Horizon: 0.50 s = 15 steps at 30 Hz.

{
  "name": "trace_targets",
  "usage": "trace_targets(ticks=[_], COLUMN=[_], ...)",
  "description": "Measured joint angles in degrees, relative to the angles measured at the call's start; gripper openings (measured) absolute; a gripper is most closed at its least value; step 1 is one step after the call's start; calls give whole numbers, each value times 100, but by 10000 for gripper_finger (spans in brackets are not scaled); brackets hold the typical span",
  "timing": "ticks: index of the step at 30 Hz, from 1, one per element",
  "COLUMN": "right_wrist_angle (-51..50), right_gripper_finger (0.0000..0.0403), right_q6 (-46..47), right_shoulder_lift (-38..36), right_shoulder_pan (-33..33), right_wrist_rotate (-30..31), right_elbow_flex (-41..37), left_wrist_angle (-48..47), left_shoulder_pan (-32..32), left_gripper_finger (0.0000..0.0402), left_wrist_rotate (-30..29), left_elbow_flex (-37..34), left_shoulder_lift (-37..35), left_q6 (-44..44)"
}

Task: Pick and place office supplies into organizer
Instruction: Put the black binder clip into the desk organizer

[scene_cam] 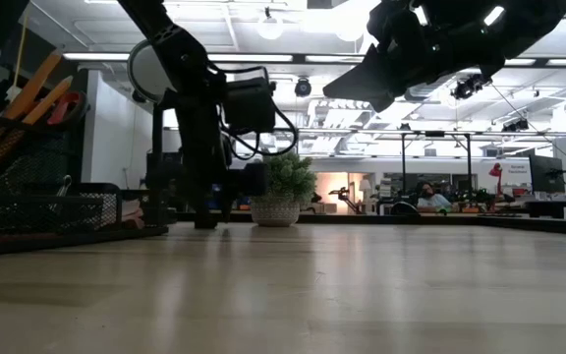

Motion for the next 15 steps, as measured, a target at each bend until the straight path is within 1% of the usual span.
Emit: trace_targets(ticks=[15], right_wrist_angle=[-8], right_gripper_finger=[3], right_q6=[0], right_shoulder_lift=[2], right_shoulder_pan=[1], right_wrist_rotate=[5], right_elbow_flex=[0], left_wrist_angle=[154], left_shoulder_pan=[40], left_gripper_finger=[138], left_wrist_rotate=[104], left_elbow_flex=[0], left_shoulder_lift=[0], left_q6=[254])
